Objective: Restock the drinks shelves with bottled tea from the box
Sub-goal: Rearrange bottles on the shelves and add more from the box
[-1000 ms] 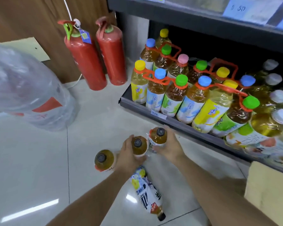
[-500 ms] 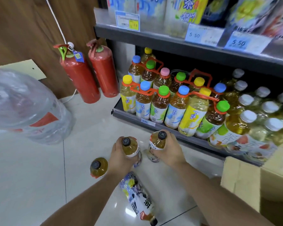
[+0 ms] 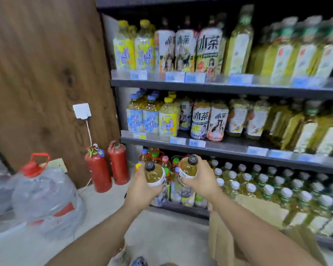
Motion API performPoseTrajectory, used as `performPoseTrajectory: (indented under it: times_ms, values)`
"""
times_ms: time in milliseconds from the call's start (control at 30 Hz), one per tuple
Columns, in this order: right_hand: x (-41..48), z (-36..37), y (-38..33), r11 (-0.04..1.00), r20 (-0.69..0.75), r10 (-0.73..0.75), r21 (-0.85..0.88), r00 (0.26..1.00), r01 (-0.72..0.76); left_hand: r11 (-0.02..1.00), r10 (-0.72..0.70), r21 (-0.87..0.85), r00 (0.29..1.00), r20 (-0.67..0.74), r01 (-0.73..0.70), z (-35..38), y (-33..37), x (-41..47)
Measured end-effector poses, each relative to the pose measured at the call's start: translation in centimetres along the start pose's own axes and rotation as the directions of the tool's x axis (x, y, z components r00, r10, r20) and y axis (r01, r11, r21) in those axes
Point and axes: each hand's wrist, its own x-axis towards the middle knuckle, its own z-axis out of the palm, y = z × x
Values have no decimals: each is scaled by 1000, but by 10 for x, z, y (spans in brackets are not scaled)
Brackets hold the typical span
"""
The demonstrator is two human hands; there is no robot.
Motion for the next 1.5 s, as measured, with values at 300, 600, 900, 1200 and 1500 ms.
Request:
performPoseTrajectory:
  times_ms: [300,600,900,1200,1500]
  values:
    - [20,-128,-50,993,-167,-99,-84,981,86,964,262,32,965,15,-262,-18,133,56]
    - [111,-176,-17,982,-167,-128,-163,978,100,893,425,135,903,58,-429,28,165,170]
    - [178,-180,56,976,-61,-71,-208,996,56,886,421,137,893,160,-443,85,146,253]
    - [206,-185,95,991,-74,128,-26,989,-131,937,155,265,951,269,-227,101,142,306]
    - [201,-142,104,961,-303,272,130,913,-243,876,17,454,951,308,-162,111,152,310]
